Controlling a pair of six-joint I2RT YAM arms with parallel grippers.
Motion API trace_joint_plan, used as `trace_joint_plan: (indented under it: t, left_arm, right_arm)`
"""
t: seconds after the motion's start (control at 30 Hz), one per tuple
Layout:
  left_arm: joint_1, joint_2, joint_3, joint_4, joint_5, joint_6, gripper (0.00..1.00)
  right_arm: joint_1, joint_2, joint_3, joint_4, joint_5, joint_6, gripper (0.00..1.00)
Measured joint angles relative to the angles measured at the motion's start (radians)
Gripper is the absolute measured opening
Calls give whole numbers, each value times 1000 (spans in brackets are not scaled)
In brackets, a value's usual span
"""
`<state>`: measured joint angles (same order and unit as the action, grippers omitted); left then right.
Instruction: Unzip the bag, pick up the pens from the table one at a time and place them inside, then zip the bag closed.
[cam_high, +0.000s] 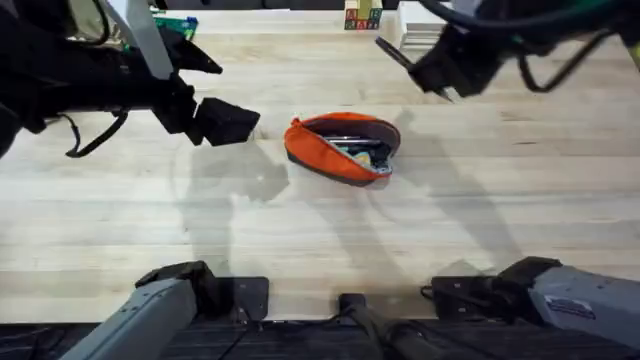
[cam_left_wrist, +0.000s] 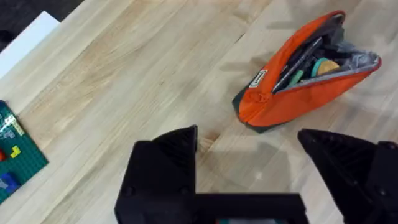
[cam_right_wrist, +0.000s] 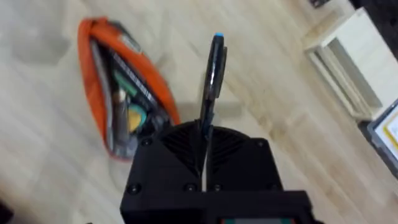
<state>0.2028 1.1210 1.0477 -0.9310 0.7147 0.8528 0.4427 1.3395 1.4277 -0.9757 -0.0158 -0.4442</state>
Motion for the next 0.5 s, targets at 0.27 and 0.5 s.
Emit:
trace_joint_plan:
  t: [0.27,0.5]
  left_arm:
    - [0,0,0,0,0,0,993]
    - [0,0,0,0,0,0,994]
  right_arm:
    - [0,-102,0,-198,-83,-119,33]
    - [0,-114,-1,-232,-132,-172,33]
